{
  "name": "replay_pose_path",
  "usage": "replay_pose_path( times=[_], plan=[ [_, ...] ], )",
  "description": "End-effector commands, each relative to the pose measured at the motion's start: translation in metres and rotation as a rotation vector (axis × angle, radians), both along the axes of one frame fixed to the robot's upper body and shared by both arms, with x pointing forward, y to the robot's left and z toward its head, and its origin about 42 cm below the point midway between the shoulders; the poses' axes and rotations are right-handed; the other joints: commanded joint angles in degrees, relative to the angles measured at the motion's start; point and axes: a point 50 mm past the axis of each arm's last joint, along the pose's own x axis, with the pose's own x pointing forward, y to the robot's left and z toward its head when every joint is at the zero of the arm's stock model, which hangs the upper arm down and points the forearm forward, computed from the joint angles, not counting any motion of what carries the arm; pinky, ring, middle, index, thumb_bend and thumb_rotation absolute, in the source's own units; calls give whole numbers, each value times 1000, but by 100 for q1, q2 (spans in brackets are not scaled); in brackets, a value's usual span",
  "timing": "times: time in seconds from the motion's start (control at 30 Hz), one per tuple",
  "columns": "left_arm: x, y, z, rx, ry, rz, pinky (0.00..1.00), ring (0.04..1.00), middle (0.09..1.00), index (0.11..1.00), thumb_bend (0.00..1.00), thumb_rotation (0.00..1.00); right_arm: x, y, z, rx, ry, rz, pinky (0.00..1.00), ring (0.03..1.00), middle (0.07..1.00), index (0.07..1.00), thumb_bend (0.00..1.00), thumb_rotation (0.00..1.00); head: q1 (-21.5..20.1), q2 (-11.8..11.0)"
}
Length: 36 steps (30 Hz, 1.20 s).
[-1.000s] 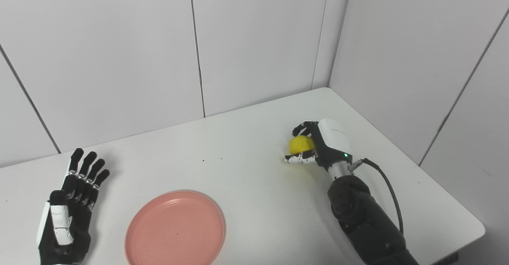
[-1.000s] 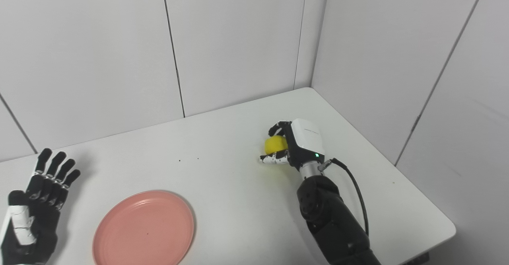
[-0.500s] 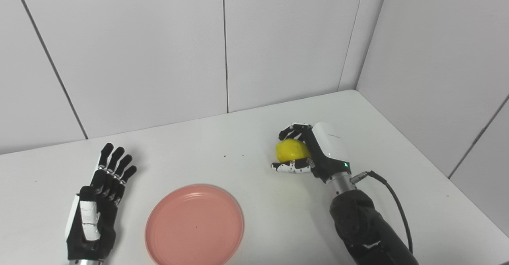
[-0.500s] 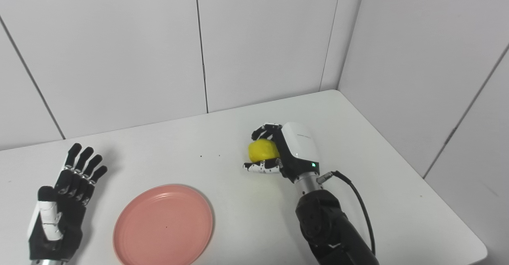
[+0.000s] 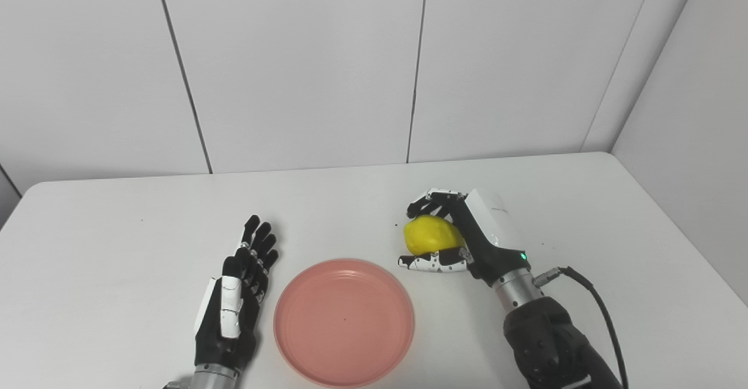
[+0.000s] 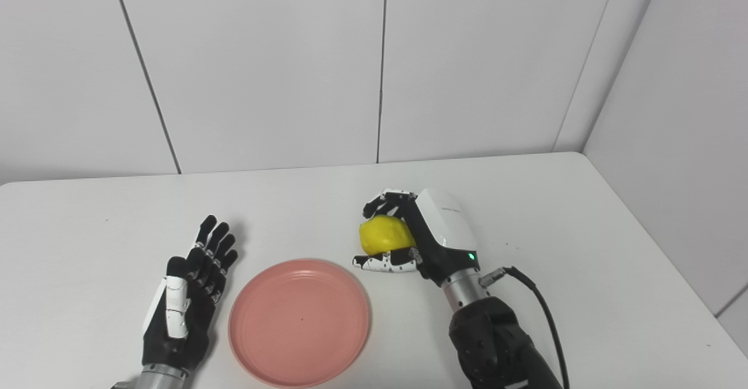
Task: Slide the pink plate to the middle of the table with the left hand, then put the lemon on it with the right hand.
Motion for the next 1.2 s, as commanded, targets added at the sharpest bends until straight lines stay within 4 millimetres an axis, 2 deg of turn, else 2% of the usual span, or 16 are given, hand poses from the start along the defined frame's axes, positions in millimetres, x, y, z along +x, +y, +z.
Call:
replay_pose_path(
  times=[0.0,0.23,0.3,0.4,0.5,0.53,0.6,0.77,0.83,0.93,1.0,1.17],
  plan=[
    [-9,-7,-9,-1,36,9,1000,1000,1000,1000,776,995,3,11,23,14,-103,79,157,375,482,493,510,0,94,21],
    [-9,-12,-6,25,37,22,1000,1000,1000,1000,776,1000,3,29,19,13,-73,152,151,386,494,482,513,0,213,115],
    [-7,-12,-5,25,38,17,1000,1000,1000,1000,777,1000,3,35,17,8,-67,180,166,347,454,518,505,0,256,123],
    [-6,-12,-4,29,34,16,1000,1000,1000,1000,777,1000,3,44,15,-1,-57,207,229,355,454,534,505,0,301,142],
    [-5,-14,-2,36,35,18,1000,1000,1000,1000,771,1000,2,51,13,2,-36,222,211,351,448,531,505,0,328,170],
    [-5,-13,-2,35,38,17,1000,1000,1000,1000,769,1000,2,54,11,5,-28,226,193,374,471,507,510,0,329,176],
    [-5,-12,-2,33,39,16,1000,1000,1000,1000,762,1000,1,60,7,8,-19,243,163,395,489,487,513,0,333,163],
    [-4,-10,-2,36,39,12,1000,1000,1000,1000,763,1000,2,70,-4,-23,-7,286,187,397,496,482,514,0,357,128],
    [-5,-10,-2,35,38,10,1000,1000,1000,1000,765,1000,2,72,-8,-35,0,296,191,355,449,521,506,0,376,107],
    [-6,-9,-3,41,34,11,1000,1000,1000,1000,774,1000,0,78,-15,-49,11,318,195,351,437,528,505,0,381,58],
    [-7,-9,-3,40,34,13,1000,1000,1000,1000,776,1000,-1,80,-20,-64,-8,329,185,395,480,491,513,0,387,3],
    [-10,-8,-5,34,27,18,994,993,1000,1000,761,1000,-5,84,-31,-67,45,356,161,414,493,482,515,0,384,-108]
  ],
)
